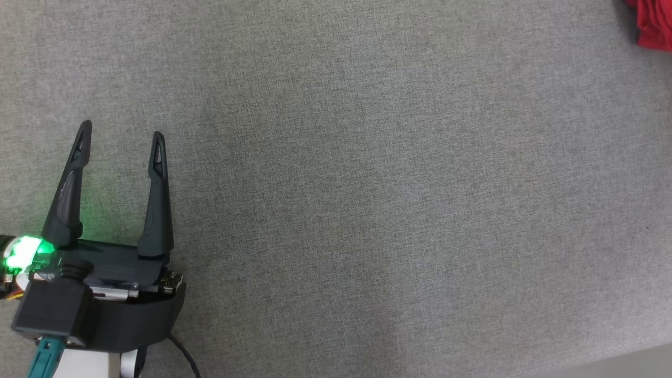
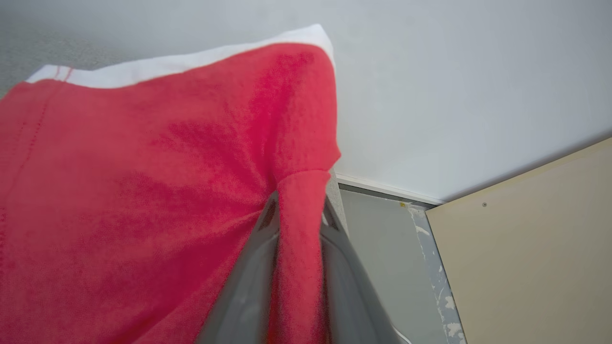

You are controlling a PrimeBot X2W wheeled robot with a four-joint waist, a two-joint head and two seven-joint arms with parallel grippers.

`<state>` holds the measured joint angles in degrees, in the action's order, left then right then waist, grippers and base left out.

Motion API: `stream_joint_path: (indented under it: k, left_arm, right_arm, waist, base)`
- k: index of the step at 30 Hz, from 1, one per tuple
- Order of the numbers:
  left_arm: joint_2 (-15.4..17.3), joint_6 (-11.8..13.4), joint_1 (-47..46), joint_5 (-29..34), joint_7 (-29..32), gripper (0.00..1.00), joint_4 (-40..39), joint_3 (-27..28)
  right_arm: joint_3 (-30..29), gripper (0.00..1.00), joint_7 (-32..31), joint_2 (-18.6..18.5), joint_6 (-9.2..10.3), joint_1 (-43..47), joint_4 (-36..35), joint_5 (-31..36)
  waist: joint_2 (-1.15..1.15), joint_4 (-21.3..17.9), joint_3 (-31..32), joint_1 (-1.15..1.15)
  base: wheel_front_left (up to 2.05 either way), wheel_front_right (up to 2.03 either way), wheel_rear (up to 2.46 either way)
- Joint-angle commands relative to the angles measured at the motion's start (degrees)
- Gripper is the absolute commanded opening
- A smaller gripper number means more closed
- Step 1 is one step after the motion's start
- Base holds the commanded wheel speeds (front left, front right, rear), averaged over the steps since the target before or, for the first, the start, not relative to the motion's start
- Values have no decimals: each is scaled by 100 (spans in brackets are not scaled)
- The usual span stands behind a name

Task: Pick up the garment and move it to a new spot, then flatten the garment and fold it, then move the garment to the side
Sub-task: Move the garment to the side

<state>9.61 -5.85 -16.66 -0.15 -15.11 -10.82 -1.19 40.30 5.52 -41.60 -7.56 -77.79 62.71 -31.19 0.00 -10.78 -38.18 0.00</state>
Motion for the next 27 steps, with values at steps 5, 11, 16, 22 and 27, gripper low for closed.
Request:
stream_joint_path:
  k: [5, 11, 16, 22, 27]
  left_arm:
    - [43, 58, 86, -88, -7, 100, 140, 18]
    - [-16, 127, 186, -140, -7, 100, 242, 42]
    - [-120, 180, 374, -269, -12, 100, 387, 100]
    - [-268, 231, 653, -447, -12, 100, 614, 201]
    - [-386, 241, 984, -522, -13, 100, 852, 248]
  right_arm:
    - [4, 100, 177, 47, 16, -94, 197, 83]
    - [21, 100, 495, 187, 16, -93, 244, 91]
    - [-9, 100, 787, 518, 16, 80, 35, 24]
    - [-98, 100, 932, 873, 16, 437, -359, -73]
    - [-246, 100, 964, 1121, 16, 1069, -814, -115]
  waist:
    - [0, -7, 81, 0]
    - [0, 9, 411, 0]
    - [0, 85, 948, 0]
    - [0, 285, 1562, 0]
    - [0, 581, 2118, 0]
  base:
    - [0, 0, 0]
    - [0, 0, 0]
    - [0, 0, 0]
    - [0, 0, 0]
    - [0, 0, 0]
